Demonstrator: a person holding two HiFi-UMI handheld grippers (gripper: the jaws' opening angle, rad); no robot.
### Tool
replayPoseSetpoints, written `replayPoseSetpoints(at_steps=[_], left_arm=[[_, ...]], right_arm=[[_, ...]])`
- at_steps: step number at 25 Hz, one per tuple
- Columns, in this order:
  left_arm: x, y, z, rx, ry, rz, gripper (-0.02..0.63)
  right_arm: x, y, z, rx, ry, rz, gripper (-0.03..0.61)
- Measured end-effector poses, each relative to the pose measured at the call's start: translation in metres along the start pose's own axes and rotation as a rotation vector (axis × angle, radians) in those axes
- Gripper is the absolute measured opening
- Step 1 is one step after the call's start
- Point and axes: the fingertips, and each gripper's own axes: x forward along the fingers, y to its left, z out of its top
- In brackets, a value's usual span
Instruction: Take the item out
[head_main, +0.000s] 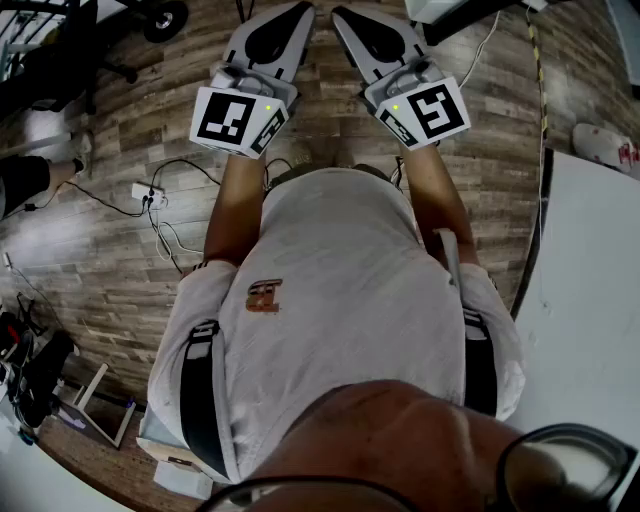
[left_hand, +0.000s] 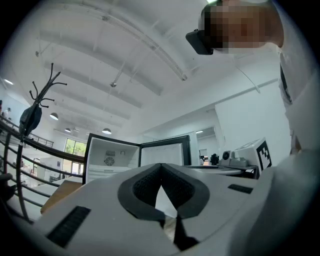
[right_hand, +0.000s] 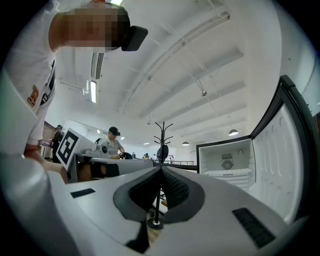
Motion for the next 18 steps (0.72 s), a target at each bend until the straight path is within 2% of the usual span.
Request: replayPoseSetpoints(at_steps=[18], left_arm=[[0.008,0.013,-0.002,-0.014,-0.006,-0.026,0.018]], right_arm=[[0.008,-0.009,-0.001,-0.006,-0.002,-0.032,0.033]])
